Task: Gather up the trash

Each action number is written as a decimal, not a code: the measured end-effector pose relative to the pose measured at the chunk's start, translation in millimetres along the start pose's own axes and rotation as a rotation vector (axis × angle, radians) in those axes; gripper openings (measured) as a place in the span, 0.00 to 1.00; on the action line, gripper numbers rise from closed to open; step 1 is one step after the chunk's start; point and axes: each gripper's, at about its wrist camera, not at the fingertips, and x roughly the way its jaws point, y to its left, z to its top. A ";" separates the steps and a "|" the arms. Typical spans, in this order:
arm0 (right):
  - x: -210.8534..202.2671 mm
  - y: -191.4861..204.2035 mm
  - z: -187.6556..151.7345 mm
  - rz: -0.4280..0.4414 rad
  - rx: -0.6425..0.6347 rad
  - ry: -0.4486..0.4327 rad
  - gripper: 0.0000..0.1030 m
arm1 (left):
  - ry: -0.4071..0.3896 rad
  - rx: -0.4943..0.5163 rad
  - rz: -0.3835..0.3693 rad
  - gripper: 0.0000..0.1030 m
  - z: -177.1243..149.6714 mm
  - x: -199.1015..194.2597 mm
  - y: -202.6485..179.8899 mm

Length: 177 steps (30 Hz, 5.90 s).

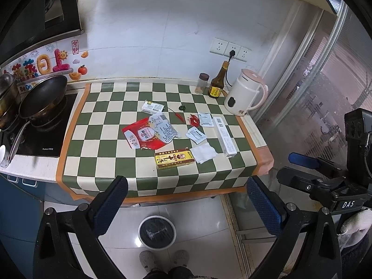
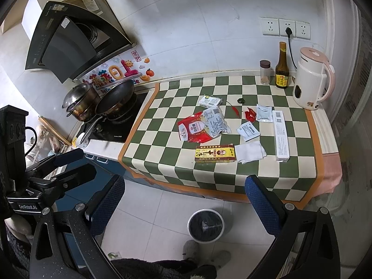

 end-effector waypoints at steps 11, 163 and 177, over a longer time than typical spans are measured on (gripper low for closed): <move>0.6 3.3 0.8 0.002 0.001 -0.002 1.00 | -0.001 0.000 -0.002 1.00 -1.2 0.4 -0.7; 592.8 -116.2 -470.4 -0.331 0.281 0.734 1.00 | 0.711 -0.227 0.391 0.95 -412.8 464.4 174.7; 486.5 -88.4 -406.5 -0.326 0.225 0.615 1.00 | 0.644 -0.192 0.352 0.95 -361.8 370.6 126.0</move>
